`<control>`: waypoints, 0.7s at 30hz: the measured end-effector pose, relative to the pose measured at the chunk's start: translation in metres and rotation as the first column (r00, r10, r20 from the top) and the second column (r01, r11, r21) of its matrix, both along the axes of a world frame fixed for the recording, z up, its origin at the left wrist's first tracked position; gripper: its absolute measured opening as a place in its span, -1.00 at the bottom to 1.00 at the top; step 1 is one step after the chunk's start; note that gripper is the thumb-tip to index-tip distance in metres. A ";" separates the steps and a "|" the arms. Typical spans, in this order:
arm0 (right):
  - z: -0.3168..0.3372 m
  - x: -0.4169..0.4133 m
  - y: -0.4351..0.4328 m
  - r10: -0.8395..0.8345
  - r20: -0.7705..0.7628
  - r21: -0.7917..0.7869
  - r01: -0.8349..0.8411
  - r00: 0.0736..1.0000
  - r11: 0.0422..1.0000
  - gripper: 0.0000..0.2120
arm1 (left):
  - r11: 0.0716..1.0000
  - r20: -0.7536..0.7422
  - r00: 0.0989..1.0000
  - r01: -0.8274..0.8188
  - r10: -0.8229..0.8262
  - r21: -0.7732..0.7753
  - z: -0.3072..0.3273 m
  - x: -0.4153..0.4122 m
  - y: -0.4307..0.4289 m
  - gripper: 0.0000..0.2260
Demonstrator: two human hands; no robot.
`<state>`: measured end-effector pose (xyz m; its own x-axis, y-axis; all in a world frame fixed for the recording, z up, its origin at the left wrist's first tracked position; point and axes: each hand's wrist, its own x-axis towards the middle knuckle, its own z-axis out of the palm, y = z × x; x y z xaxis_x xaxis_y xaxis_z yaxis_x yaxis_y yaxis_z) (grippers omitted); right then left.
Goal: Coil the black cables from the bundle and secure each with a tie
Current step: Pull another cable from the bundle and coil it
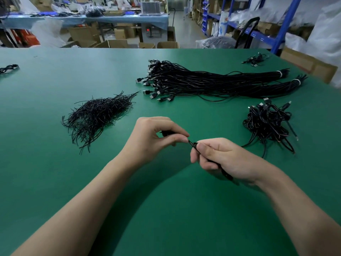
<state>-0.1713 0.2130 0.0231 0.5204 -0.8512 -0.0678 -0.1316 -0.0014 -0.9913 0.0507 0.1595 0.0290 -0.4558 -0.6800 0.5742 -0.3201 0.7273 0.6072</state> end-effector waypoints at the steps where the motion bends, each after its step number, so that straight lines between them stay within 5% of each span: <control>1: 0.000 0.000 0.001 0.003 0.024 0.025 -0.004 1.000 1.000 -0.67 | 1.000 0.005 1.000 0.014 -0.014 0.010 0.000 -0.001 0.000 -0.89; 6: -0.002 0.002 0.002 -0.041 0.145 0.119 0.024 0.989 0.993 -0.69 | 0.987 0.138 0.990 0.060 -0.039 -0.152 -0.003 -0.009 0.002 -0.85; 10: -0.005 0.001 0.000 -0.036 0.212 0.150 0.004 0.977 0.989 -0.69 | 0.993 0.141 0.990 0.036 -0.019 -0.115 -0.007 -0.010 0.005 -0.86; 15: -0.006 0.001 -0.001 -0.069 0.067 0.070 0.064 0.995 0.995 -0.68 | 1.000 0.208 0.978 0.000 0.002 -0.009 -0.007 -0.011 0.006 -0.94; 21: -0.004 0.007 -0.004 -0.159 0.011 -0.026 0.159 0.987 0.987 -0.69 | 0.996 0.354 0.933 -0.049 0.072 -0.073 -0.006 -0.015 0.009 -0.90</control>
